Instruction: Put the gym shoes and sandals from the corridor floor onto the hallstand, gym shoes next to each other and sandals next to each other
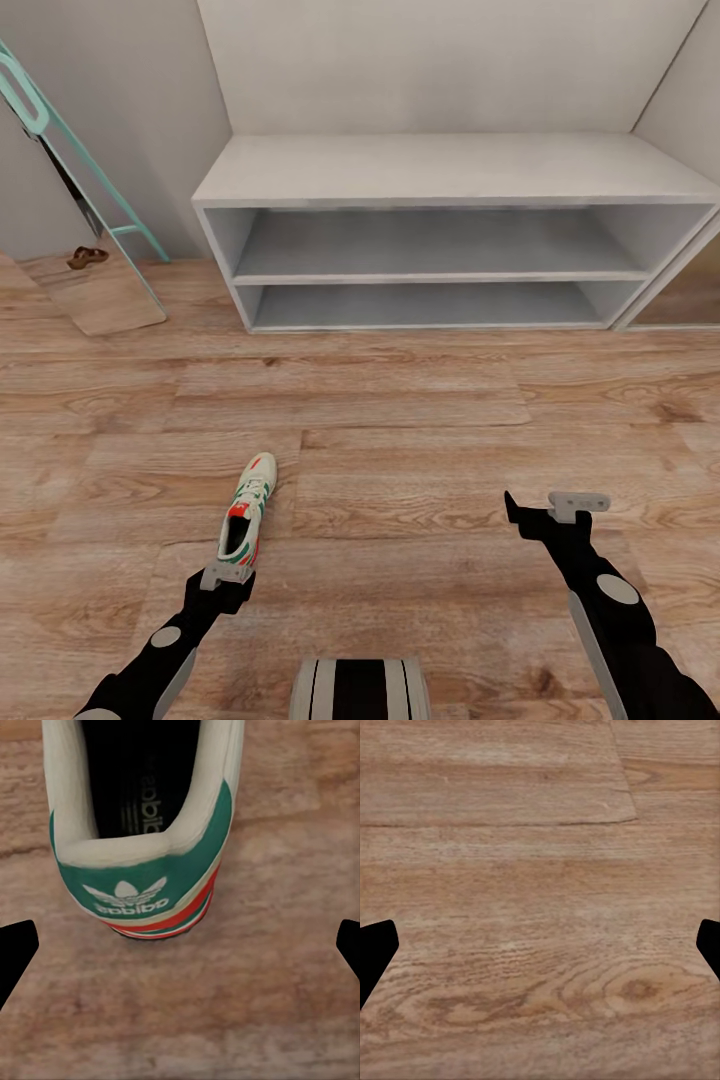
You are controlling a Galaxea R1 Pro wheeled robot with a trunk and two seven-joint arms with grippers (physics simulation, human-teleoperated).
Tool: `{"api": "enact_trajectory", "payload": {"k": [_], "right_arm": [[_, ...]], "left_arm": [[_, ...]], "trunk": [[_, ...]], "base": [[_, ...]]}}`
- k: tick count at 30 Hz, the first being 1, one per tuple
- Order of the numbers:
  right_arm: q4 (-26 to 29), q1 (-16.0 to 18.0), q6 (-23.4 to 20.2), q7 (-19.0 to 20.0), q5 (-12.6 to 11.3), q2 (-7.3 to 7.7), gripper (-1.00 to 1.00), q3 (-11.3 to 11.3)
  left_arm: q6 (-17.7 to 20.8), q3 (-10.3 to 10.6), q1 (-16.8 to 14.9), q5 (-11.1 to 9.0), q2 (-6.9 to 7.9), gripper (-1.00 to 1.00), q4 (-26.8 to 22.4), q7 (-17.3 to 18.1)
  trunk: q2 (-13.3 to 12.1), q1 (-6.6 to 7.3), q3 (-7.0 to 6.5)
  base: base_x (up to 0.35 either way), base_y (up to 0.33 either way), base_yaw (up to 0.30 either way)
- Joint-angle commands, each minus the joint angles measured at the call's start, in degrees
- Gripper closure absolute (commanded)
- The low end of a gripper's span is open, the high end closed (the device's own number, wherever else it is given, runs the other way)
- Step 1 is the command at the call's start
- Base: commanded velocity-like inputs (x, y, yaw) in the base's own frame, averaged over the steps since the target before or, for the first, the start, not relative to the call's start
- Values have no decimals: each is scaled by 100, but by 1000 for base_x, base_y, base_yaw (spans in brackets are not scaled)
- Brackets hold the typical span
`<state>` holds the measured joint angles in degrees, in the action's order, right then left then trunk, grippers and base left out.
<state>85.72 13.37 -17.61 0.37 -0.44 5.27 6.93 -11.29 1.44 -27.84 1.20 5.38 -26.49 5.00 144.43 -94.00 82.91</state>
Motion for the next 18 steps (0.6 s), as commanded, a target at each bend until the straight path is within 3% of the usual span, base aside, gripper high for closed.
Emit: {"api": "enact_trajectory", "payload": {"k": [1, 18], "right_arm": [[8, 3, -32, 4, -5, 0, -100, 1], [6, 3, -32, 3, 0, 0, -100, 1]], "left_arm": [[-21, 14, -2, 12, 4, -100, 4, 1], [-23, 13, -2, 11, -4, -100, 12, 1]], "trunk": [[1, 1, 3], [1, 1, 3]], "base": [[0, 0, 0], [45, 31, 0]]}}
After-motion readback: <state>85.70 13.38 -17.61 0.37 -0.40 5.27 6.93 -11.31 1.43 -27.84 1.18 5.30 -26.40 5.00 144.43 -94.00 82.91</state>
